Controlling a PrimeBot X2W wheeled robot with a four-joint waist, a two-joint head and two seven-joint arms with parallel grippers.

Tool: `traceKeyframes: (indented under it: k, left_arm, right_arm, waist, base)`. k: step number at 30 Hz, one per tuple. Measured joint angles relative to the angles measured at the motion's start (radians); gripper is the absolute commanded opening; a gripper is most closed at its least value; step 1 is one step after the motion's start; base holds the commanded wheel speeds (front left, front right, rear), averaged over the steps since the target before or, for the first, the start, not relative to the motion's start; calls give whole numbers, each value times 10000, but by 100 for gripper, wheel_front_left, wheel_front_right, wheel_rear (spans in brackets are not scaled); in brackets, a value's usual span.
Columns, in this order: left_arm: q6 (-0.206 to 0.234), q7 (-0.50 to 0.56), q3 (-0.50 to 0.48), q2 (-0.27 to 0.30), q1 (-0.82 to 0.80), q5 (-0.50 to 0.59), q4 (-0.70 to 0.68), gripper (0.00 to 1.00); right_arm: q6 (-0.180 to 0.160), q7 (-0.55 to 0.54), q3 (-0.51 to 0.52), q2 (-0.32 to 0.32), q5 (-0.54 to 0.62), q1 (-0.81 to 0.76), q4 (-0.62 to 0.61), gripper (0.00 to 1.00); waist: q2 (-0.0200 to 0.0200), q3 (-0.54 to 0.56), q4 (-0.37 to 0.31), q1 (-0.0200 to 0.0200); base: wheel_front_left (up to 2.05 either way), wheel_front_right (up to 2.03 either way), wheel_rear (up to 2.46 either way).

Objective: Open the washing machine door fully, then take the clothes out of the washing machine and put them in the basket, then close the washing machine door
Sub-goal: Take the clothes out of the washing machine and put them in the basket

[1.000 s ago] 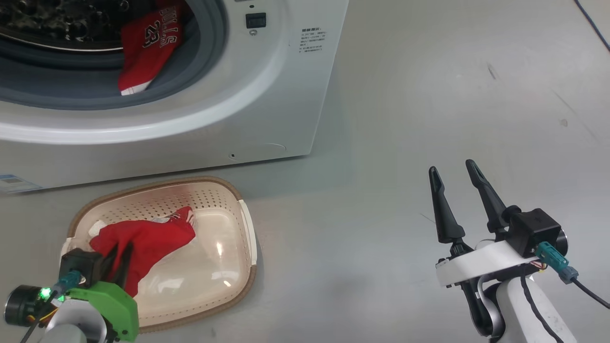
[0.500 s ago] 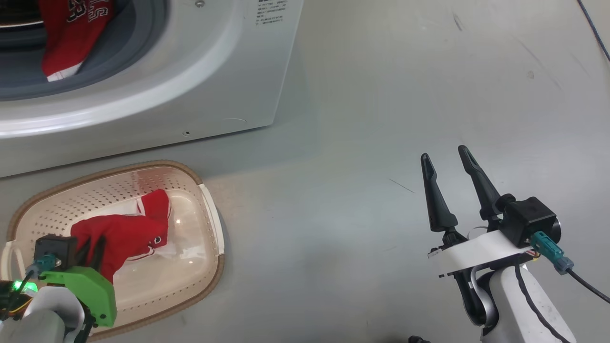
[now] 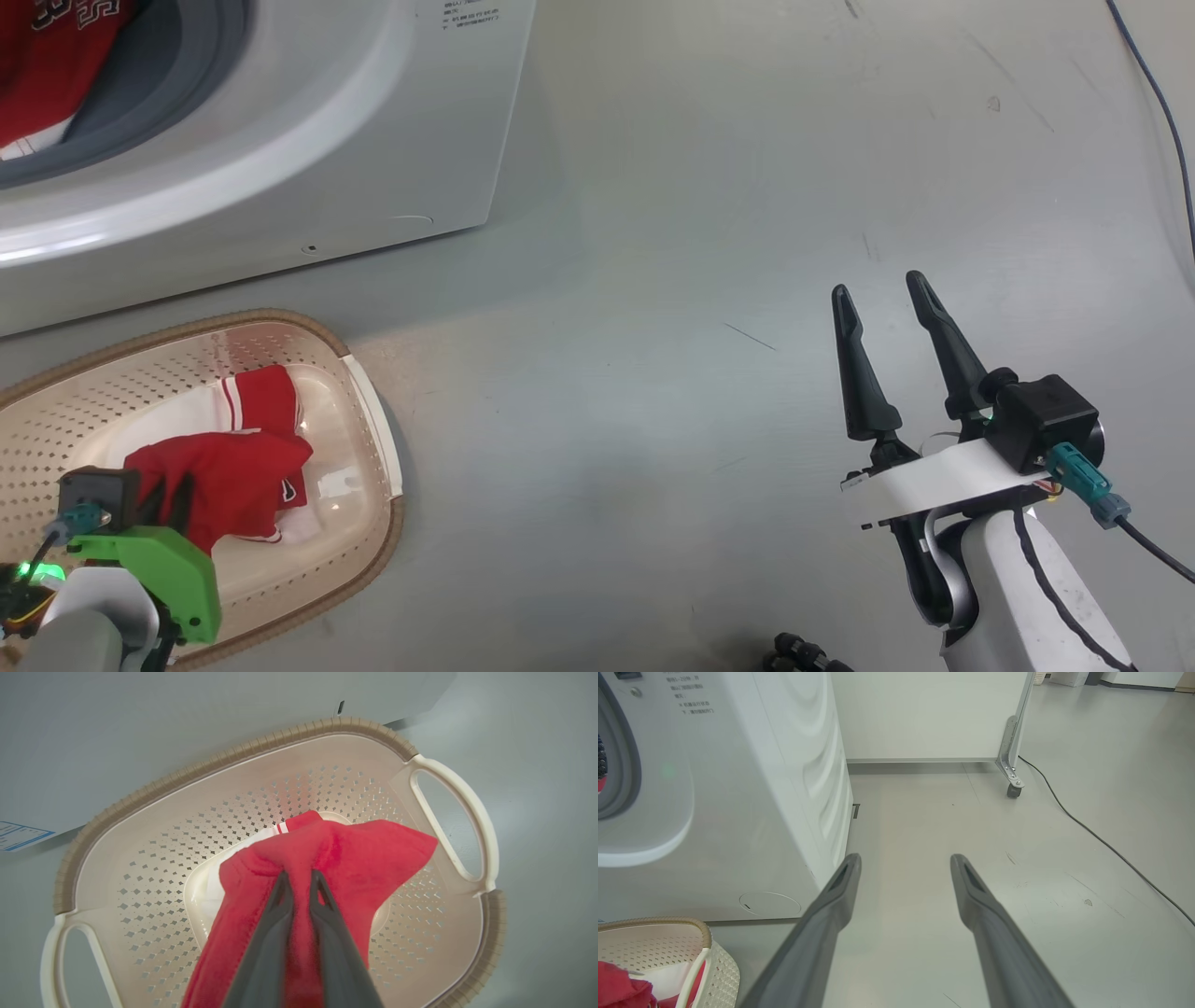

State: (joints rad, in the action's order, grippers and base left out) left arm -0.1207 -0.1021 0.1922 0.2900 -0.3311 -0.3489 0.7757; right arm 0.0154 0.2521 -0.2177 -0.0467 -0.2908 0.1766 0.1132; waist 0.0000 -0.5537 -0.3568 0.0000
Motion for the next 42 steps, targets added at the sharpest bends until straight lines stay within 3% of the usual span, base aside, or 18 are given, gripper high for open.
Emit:
traceKeyframes:
  k: [2,3,4,12,23,42]
  left_arm:
    - [0,-63,17,-33,-100,2,107,0]
    - [0,-113,46,-69,-165,8,190,39]
    - [0,-171,58,-121,-212,29,259,100]
    - [12,-660,345,-318,-531,332,663,100]
    - [12,-1325,656,-1055,-794,533,600,100]
    - [12,-1471,286,-1595,-549,345,-1049,100]
  right_arm:
    - [-4,0,21,10,0,1,0,100]
    - [-6,0,58,13,0,1,0,100]
    - [-6,0,79,12,0,1,0,100]
    - [-4,0,121,13,17,4,151,100]
    - [13,0,431,-12,111,7,523,100]
    - [38,0,974,-226,119,-758,807,100]
  waist:
    - [0,9,13,0]
    - [0,23,30,0]
    - [0,45,52,0]
    - [0,404,339,0]
    - [0,1357,957,0]
    - [0,3230,2482,0]
  base:
    - [0,0,0]
    - [0,0,0]
    - [0,0,0]
    - [0,0,0]
    - [0,0,0]
    - [0,0,0]
